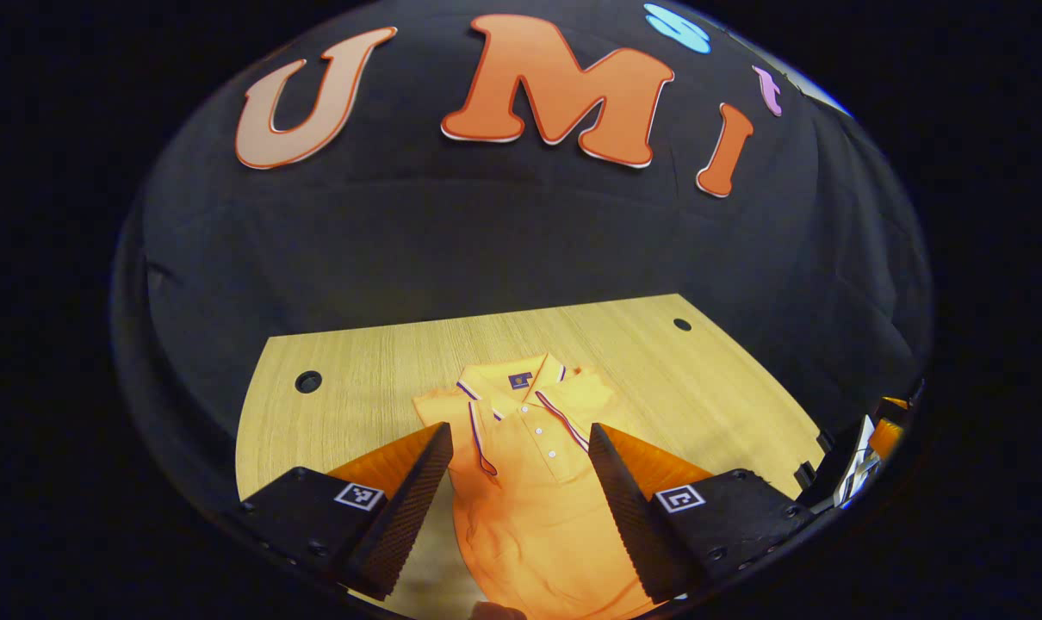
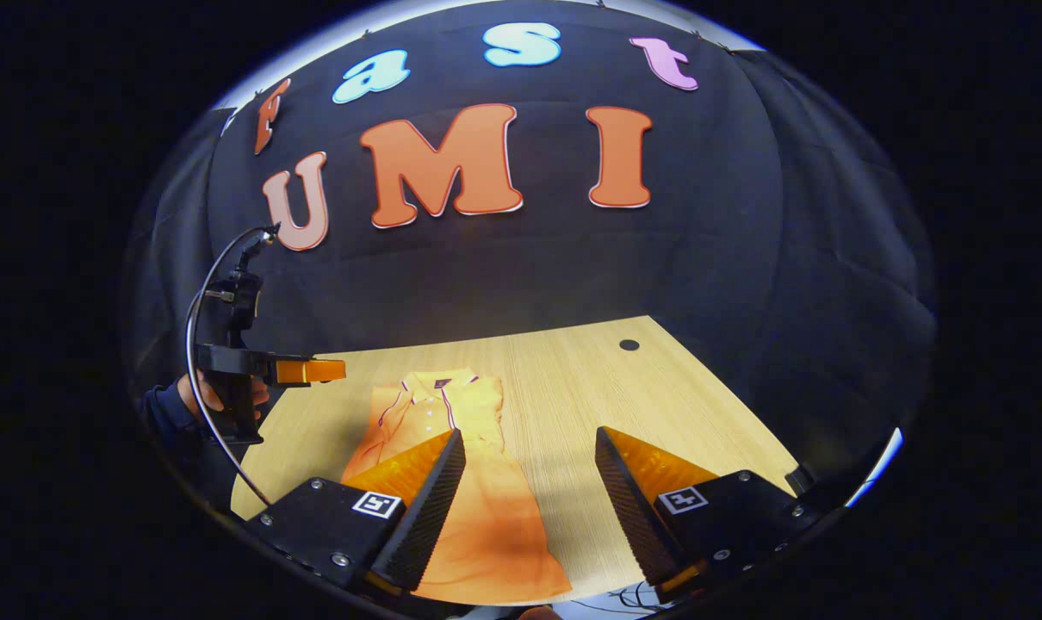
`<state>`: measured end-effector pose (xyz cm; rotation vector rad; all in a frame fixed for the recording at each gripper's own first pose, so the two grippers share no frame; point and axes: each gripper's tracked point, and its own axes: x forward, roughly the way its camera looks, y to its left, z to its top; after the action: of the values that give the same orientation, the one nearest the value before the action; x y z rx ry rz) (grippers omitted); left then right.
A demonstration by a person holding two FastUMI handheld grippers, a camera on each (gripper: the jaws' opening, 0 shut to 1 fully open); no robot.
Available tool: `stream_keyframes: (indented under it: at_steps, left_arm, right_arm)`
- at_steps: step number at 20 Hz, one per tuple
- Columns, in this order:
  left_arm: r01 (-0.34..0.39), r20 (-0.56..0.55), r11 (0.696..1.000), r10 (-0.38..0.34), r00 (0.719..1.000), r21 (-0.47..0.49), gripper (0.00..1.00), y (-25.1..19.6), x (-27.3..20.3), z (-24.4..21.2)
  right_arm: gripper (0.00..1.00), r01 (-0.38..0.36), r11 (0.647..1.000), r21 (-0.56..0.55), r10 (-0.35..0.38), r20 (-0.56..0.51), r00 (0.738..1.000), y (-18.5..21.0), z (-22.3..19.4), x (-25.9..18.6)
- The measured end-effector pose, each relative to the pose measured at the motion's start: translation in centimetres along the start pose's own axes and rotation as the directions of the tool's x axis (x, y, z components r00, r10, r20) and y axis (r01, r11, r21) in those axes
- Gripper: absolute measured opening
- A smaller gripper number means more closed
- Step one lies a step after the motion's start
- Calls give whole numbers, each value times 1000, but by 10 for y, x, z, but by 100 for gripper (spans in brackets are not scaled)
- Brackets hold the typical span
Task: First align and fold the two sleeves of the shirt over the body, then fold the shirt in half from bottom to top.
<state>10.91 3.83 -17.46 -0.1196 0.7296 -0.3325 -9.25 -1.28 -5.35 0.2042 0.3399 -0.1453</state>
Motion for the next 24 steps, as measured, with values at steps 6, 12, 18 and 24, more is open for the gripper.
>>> stream_keyframes:
  at_steps: [6,12,18,24]
  left_arm:
    - [-139,256,990,137,957,-10,98,-4,-104,11]
    - [-329,423,944,296,856,5,98,-22,-181,14]
    - [-403,478,911,394,785,-88,97,-28,-216,-15]
    - [-390,185,916,401,897,-96,98,-14,-192,-109]
  right_arm:
    - [93,-126,987,-96,135,97,986,23,0,-2]
    - [93,-245,959,-141,263,122,957,36,-20,-14]
    - [93,-291,934,-205,324,153,933,42,-42,-26]
    - [95,-277,948,-159,265,-88,960,20,-123,-11]
